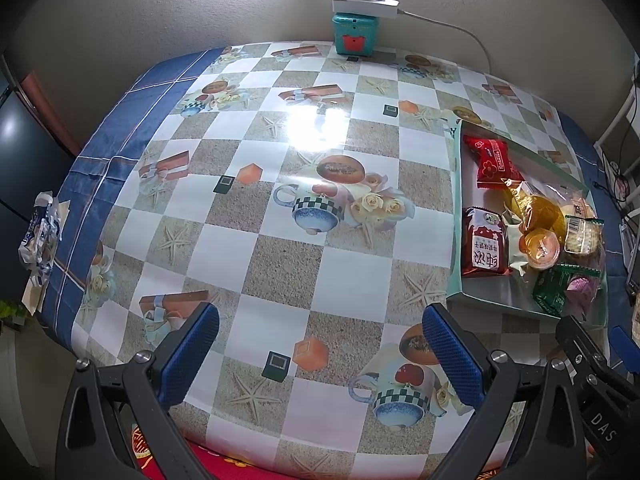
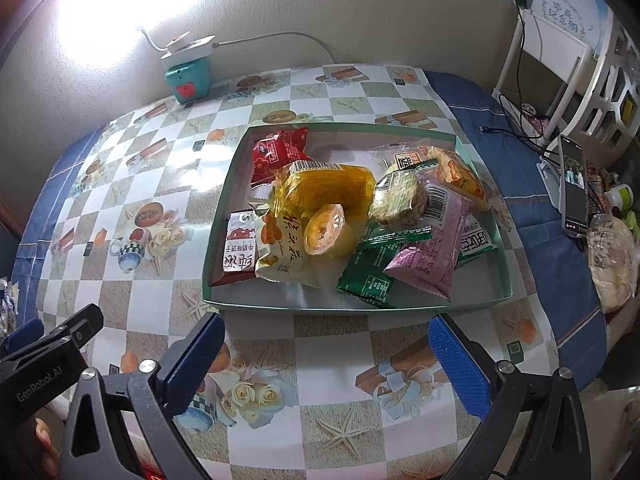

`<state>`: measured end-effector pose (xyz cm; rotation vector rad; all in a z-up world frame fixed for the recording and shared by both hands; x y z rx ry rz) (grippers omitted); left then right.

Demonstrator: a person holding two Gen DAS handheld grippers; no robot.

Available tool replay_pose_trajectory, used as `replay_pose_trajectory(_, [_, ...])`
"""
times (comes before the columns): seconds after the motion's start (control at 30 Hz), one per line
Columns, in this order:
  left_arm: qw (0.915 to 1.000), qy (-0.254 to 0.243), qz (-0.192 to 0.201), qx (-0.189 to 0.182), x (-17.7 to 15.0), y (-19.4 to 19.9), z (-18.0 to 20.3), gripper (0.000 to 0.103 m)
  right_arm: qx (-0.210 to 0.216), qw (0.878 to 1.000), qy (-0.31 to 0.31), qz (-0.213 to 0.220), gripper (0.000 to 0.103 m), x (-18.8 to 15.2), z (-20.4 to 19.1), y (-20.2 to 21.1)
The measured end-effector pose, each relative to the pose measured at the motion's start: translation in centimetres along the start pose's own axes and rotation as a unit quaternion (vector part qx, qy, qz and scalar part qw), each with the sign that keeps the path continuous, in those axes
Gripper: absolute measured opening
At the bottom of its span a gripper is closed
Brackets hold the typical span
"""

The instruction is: Organize snacks

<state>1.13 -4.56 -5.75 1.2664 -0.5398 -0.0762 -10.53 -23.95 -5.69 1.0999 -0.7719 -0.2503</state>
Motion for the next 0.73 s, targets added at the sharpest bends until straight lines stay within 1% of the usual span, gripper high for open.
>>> replay_pose_trajectory(0.37, [1.0000,-0.001,-0.002,0.000,-0.04,0.02,0.02,0.102,-0.001,1.000,-0.002,-0.002,0.103,0.06,0.08,-0.06])
replay_pose_trajectory(0.73, [0.9999,-0.009,0.006,-0.004,0.09,0.33,0.47,0.102,0.000,1.000,0.000,-0.005,0.103,-0.13,-0.05,-0.10])
Point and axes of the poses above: each gripper's, at about its wrist camera, not at the fingertips, and y roughly against the way its jaws point, z to its right, x to its top, the point moved 10 cm from there along -y, roughly the way its jaws point, and after that the axes turned 14 degrees about -x, right-handed, at the moved point
